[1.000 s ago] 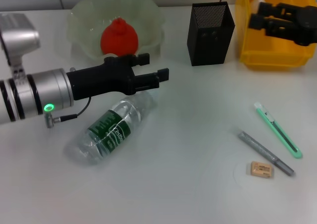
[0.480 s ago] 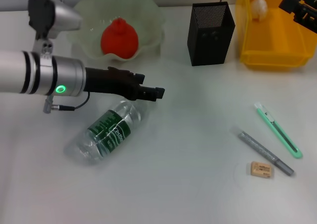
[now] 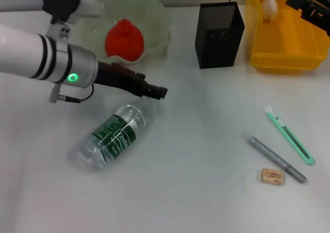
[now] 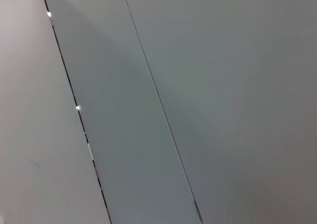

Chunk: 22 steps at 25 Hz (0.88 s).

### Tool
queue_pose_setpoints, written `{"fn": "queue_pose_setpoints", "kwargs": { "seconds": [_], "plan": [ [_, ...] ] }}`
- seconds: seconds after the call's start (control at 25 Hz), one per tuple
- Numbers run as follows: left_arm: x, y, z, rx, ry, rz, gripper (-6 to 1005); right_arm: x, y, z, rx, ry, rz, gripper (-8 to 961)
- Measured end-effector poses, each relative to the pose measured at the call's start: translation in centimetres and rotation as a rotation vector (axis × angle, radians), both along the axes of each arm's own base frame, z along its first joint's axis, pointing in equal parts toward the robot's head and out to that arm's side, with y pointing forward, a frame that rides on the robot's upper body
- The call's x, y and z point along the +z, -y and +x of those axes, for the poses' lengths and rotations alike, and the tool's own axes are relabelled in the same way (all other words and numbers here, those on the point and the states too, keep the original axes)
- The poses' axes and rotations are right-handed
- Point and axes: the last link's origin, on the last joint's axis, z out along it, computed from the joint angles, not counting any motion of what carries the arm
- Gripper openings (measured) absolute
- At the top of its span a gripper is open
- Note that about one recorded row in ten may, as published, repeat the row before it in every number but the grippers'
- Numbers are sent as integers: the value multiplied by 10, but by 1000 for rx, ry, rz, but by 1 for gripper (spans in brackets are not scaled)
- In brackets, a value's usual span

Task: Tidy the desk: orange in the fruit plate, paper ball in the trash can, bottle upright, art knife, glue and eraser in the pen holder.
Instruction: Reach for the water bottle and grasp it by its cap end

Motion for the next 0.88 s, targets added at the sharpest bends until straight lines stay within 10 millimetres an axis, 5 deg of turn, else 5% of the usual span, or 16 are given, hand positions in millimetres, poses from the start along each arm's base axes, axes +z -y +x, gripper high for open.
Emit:
{"fn": "queue_pose_setpoints", "kwargs": {
  "seconds": [0.28,0.88],
  "plan": [
    [-21,1,22,-19,-148,-85,787,-5,-2,-2,1,-10,-20,709],
    [-23,-5,19,9,-211,-46,754,-6,1,0,-9,-17,-30,710]
  ]
}}
